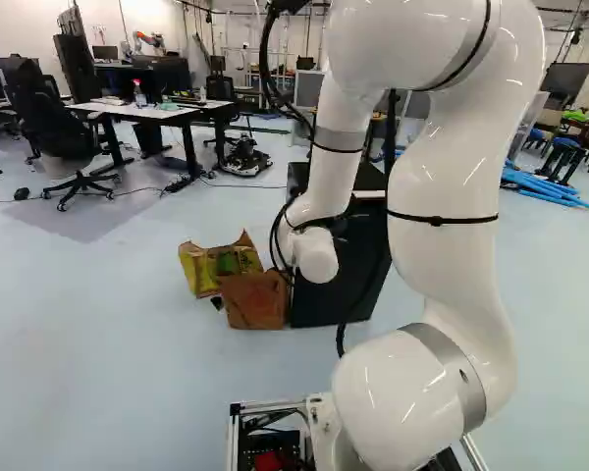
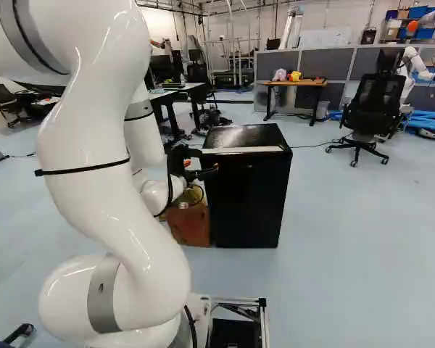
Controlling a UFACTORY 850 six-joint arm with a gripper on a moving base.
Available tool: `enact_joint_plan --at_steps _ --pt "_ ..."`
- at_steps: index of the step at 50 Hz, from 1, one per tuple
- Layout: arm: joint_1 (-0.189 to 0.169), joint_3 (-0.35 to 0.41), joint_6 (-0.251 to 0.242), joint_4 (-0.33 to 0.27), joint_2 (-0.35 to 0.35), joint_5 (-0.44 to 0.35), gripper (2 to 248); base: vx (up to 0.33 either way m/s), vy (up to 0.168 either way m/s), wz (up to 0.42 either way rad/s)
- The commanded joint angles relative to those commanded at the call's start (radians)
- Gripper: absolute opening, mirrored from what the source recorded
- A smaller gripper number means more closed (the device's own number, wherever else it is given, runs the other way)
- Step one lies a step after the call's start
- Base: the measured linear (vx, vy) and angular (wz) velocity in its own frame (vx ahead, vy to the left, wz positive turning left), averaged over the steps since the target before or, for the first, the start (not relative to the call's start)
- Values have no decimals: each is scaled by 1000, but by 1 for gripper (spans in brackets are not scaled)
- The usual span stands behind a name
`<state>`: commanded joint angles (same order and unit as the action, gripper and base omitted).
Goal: Grab a drink from the fridge
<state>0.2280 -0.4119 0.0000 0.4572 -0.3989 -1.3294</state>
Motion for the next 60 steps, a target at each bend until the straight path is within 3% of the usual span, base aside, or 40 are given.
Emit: enact_joint_plan --at_steps 30,60 --pt "56 -58 0 132 -65 -67 247 0 0 0" --pt "109 -118 0 274 -106 -75 247 0 0 0"
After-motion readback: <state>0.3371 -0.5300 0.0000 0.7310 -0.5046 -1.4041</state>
